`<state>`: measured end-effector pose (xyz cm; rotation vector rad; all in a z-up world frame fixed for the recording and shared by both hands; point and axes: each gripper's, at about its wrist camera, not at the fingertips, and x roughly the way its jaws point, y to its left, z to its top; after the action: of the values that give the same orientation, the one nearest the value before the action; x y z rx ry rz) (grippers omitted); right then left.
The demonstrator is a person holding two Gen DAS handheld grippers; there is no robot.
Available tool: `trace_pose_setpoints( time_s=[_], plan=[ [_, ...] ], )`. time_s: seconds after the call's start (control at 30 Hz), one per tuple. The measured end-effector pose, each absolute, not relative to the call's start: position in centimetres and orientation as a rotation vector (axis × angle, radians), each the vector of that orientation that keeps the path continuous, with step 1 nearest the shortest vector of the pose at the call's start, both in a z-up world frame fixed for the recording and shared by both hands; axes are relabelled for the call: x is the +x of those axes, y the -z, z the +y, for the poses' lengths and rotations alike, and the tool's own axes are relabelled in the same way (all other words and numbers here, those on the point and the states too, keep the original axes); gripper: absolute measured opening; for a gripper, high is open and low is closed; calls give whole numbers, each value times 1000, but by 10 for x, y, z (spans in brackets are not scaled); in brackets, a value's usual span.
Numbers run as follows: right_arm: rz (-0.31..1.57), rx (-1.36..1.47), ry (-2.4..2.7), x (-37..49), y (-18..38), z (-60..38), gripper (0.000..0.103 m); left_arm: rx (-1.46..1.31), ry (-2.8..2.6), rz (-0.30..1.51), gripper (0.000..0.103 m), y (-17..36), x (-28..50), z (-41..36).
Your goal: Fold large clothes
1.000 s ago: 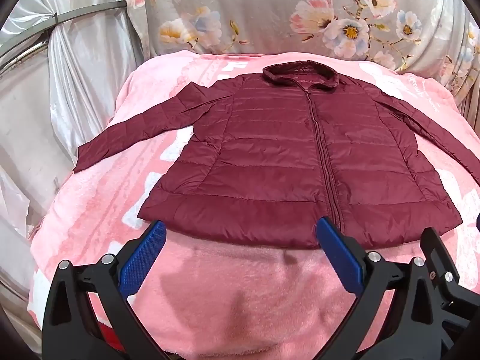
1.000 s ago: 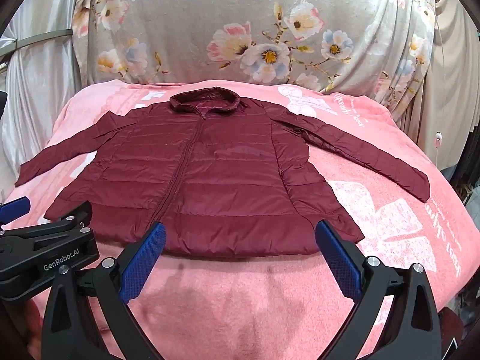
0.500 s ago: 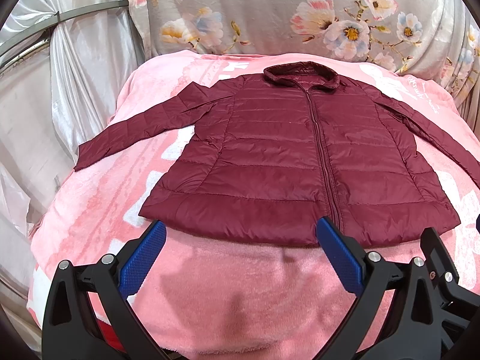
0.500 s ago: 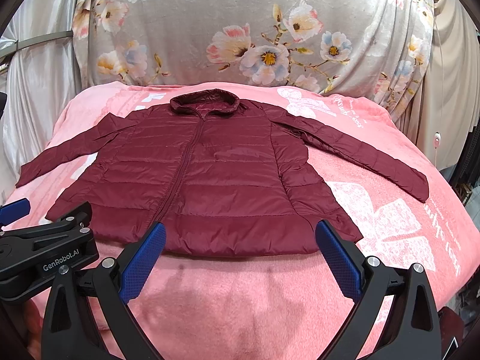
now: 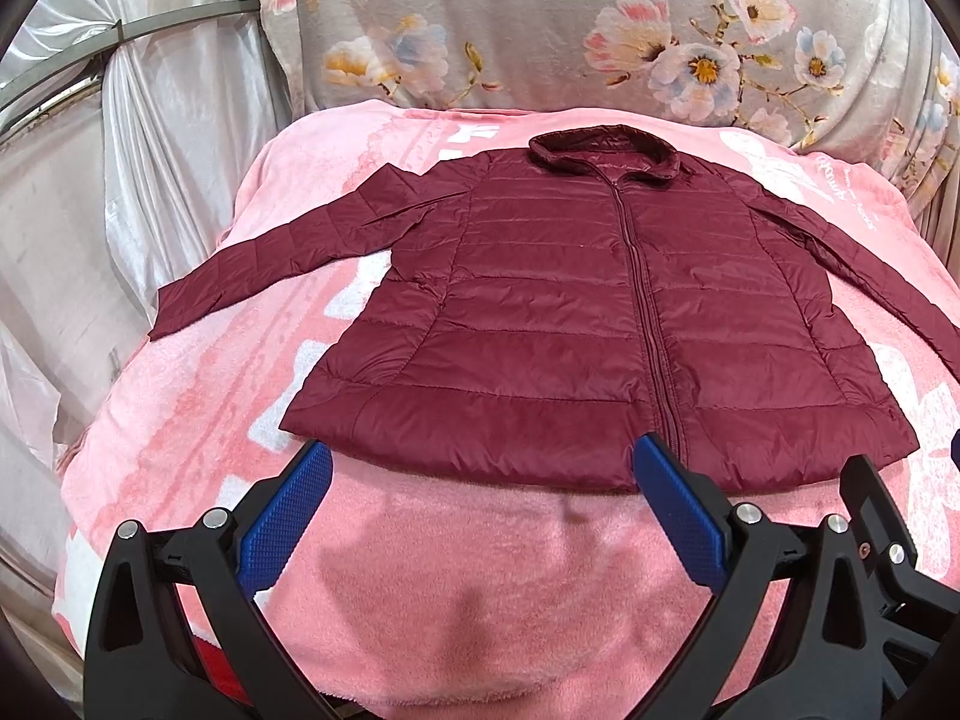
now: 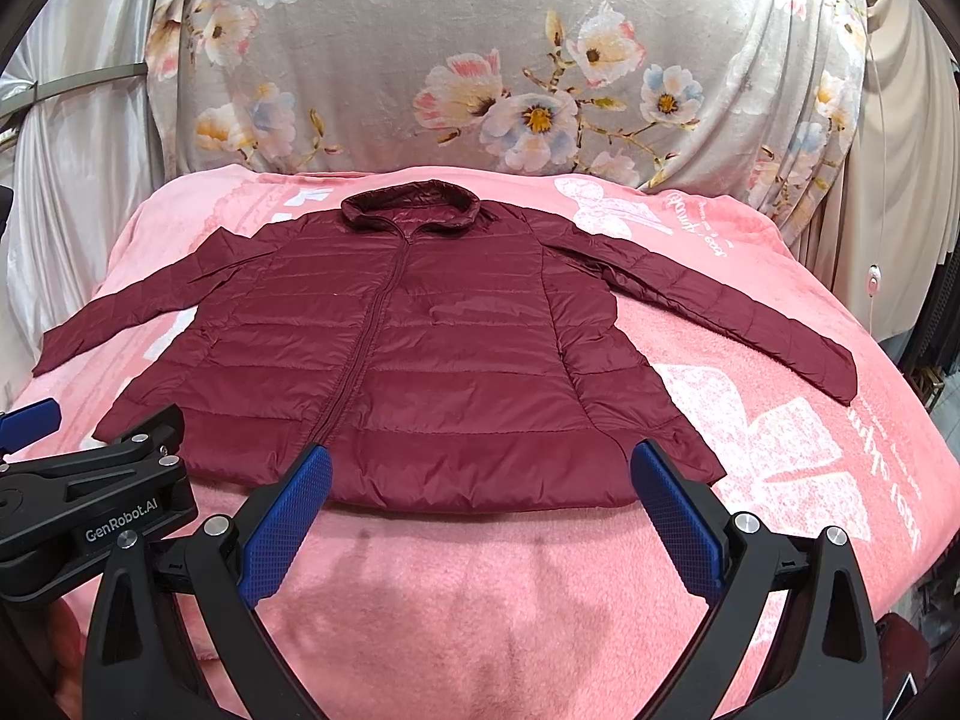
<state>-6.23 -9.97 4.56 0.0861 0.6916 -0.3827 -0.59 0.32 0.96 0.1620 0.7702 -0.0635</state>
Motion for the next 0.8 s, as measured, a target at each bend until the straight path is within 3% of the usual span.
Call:
trace_pose_setpoints(
  time_s=[0.8],
  plan=[
    [689, 86, 383, -65, -46, -99, 98, 158, 66, 771, 98, -10, -7, 5]
  ],
)
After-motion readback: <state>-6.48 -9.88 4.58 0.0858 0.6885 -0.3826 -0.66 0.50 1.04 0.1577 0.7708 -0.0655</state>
